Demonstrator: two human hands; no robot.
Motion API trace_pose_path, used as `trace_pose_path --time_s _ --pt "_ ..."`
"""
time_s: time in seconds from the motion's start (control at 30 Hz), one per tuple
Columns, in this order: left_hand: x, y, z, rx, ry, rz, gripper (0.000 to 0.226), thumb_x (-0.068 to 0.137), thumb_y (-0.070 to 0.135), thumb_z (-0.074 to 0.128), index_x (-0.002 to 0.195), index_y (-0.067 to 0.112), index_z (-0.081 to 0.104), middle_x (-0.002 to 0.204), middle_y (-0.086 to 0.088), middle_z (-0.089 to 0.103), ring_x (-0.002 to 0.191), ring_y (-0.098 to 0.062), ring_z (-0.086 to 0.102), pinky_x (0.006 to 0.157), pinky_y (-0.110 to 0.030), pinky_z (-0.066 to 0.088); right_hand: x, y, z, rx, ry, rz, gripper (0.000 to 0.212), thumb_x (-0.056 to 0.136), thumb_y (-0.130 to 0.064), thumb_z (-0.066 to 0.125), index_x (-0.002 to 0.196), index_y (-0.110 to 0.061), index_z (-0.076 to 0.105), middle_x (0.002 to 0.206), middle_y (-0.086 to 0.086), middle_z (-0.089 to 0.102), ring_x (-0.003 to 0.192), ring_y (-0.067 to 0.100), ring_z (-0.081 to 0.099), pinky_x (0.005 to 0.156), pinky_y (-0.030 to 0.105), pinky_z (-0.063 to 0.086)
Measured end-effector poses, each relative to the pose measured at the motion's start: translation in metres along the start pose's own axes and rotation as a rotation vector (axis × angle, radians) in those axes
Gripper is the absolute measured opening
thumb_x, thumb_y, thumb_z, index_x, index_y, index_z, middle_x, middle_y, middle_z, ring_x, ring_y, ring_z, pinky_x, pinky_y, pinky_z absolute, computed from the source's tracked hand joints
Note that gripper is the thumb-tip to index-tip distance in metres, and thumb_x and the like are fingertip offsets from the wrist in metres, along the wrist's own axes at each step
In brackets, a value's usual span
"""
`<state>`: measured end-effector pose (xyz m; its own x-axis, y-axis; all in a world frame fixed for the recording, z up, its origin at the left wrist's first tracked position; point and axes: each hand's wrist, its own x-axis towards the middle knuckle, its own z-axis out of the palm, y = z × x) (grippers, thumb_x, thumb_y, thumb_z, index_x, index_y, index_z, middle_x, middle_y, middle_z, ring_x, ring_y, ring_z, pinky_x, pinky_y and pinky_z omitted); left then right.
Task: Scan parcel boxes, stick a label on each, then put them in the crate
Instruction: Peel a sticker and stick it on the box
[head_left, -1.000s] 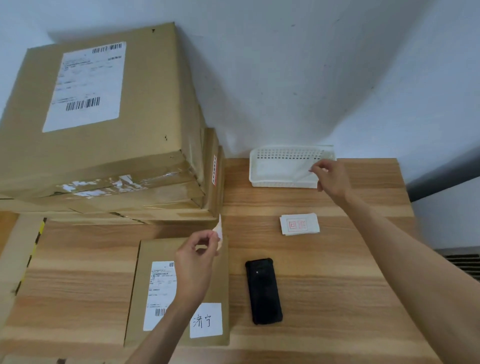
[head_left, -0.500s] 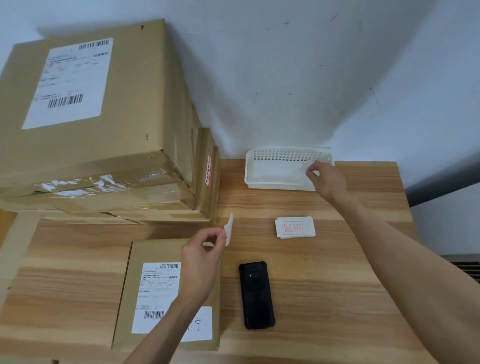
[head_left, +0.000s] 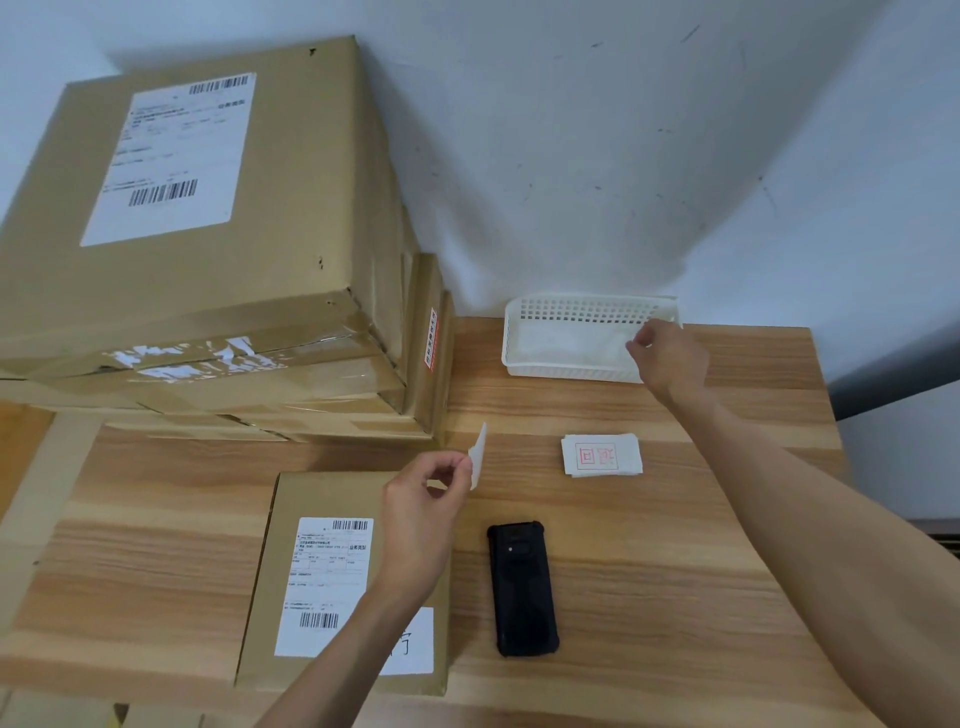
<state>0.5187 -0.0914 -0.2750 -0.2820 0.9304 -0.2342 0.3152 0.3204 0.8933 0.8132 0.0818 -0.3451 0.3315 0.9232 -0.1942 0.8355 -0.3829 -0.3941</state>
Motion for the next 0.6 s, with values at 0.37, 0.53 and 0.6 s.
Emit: trace_pose_path --time_s 0.37,0.53,0.6 --pt "-0.006 -0.002 0.01 0.099 -0.02 0.158 0.007 0.09 0.001 0.071 0.087 0.006 0.076 0.082 -0.001 0.071 0.08 -0.01 0.06 0.069 -0.008 0.042 -0.168 -0.071 0.013 0.623 -0.361 -0.06 0.024 0.088 -0.048 0.071 0.086 -0.025 0.077 0.086 -0.013 0.073 0.081 0.003 0.064 0.071 0.024 0.044" --pt "-0.003 -0.028 0.013 0.166 -0.03 0.234 0.009 0.089 0.003 0.073 0.083 0.009 0.073 0.079 0.002 0.066 0.073 -0.01 0.059 0.069 -0.015 0.044 -0.206 -0.095 0.025 0.74 -0.402 -0.04 0.02 0.09 -0.043 0.072 0.076 -0.029 0.077 0.083 -0.016 0.074 0.08 -0.001 0.065 0.068 0.022 0.043" --pt "-0.004 -0.035 0.011 0.195 -0.022 0.28 0.011 0.089 0.001 0.072 0.082 0.009 0.071 0.077 0.002 0.064 0.07 -0.01 0.057 0.069 -0.015 0.042 -0.211 -0.098 0.03 0.732 -0.37 -0.033 0.017 0.089 -0.038 0.074 0.075 -0.028 0.077 0.081 -0.017 0.073 0.084 -0.003 0.065 0.074 0.02 0.045"
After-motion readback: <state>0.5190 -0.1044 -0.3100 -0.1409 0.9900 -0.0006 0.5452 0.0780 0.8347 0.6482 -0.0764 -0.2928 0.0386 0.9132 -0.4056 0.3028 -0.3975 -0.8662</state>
